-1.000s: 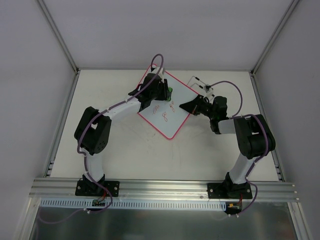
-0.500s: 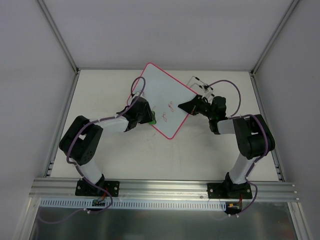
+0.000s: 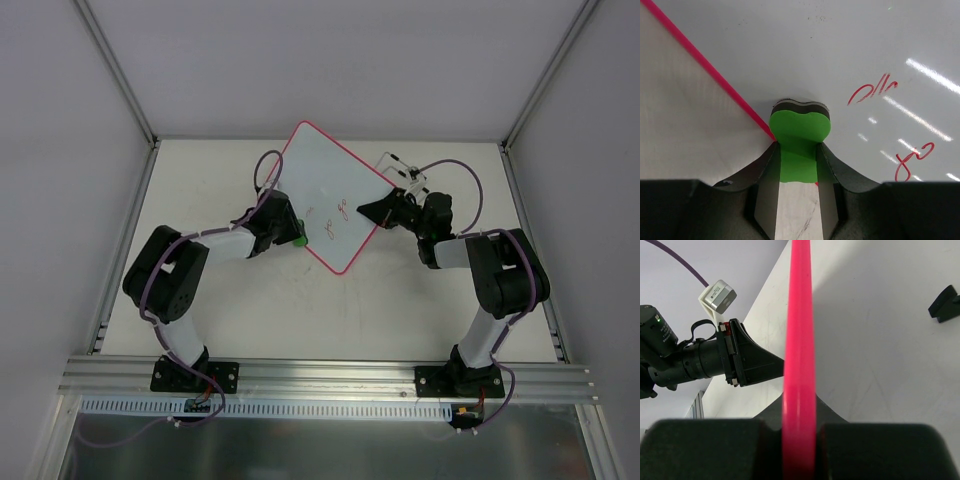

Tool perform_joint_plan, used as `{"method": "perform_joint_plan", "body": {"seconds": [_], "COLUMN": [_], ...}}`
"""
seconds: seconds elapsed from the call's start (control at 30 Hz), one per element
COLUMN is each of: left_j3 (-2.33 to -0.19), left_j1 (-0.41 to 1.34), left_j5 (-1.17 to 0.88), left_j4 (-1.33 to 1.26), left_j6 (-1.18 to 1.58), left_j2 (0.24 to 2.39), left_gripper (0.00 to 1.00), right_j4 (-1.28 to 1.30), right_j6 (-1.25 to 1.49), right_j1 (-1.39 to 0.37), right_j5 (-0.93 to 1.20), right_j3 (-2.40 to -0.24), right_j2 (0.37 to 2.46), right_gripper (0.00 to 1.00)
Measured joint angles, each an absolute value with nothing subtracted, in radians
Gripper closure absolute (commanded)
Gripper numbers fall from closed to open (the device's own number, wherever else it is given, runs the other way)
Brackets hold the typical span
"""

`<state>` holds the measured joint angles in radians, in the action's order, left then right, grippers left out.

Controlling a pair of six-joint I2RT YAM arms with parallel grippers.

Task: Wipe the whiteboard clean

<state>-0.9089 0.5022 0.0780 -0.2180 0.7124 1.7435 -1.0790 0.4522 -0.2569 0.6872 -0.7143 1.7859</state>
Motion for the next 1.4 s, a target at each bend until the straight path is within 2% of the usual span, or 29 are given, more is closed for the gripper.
{"method": "perform_joint_plan", "body": {"seconds": [0.43,0.73,1.1,1.4], "left_j3": [-1.253,-1.395,-1.294,-1.181], "left_j1": [0.533,0.593,0.682,0.697], "left_j5": [0.052,0.008,0.018,0.118], "left_j4": [-0.227,-0.224,-0.262,-0.229], "left_j6": [0.58,0.477,0.467,0.57], "left_j2": [1.861,1.919,1.873,1.819], "left_gripper": [1.0,1.0,1.0,1.0], "right_j4": [-1.08,-1.07,-1.069,-1.076], "right_j6": [0.459,0.482,0.489,0.48], "right_j1": [-0.257,-0.257,-0.257,-0.258], "right_j5": [0.654,0.642,0.641,0.645], "right_j3": [-0.715,-0.715,-0.715,-0.715], "right_j2": [1.786,1.788,1.793,1.795], "right_gripper": [1.0,1.0,1.0,1.0]}}
